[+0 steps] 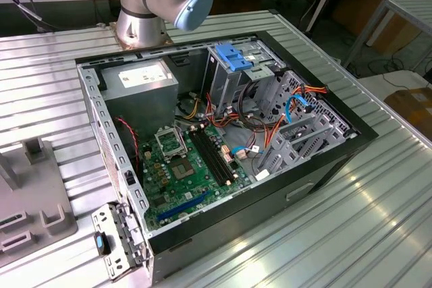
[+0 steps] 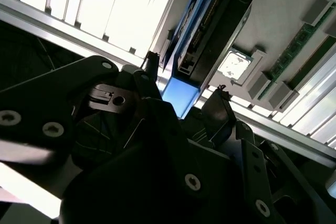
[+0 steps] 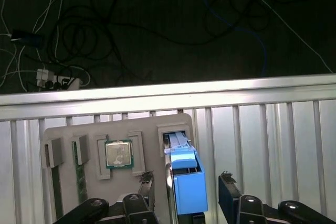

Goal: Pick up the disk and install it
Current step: 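Pick up the disk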

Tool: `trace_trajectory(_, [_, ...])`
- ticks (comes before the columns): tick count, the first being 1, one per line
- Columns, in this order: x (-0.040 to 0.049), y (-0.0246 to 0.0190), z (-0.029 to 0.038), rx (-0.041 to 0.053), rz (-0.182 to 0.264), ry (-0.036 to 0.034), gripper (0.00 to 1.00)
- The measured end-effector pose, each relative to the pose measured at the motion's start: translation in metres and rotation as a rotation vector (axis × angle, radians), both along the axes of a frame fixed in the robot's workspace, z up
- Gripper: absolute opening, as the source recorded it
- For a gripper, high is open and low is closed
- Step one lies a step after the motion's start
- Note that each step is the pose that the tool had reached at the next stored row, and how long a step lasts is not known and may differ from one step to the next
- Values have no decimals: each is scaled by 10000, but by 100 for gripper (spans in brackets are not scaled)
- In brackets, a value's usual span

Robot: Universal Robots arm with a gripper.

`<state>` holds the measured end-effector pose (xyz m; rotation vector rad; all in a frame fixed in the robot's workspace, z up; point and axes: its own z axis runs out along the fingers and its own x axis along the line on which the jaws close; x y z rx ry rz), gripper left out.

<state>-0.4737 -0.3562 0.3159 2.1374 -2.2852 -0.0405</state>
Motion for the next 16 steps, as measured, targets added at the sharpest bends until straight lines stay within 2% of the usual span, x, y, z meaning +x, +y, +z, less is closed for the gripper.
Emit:
trace_trajectory(1, [-36,2,-1,0,1,-1,60])
trace_trajectory(3, [-51,4,-11,1,65,-36,60])
trace_trajectory(5, [-54,6,-17,-25,135,-163,60])
trace_trajectory(8, [-56,5,-19,-68,169,-223,60])
trace_trajectory(11, [-65,5,-19,-73,239,-262,60])
trace_trajectory(13, [-65,5,-21,-66,533,-320,60])
trace_trajectory(15, [-74,6,-23,-65,655,-410,60])
trace_trajectory(16, [-94,7,-23,-66,658,-429,60])
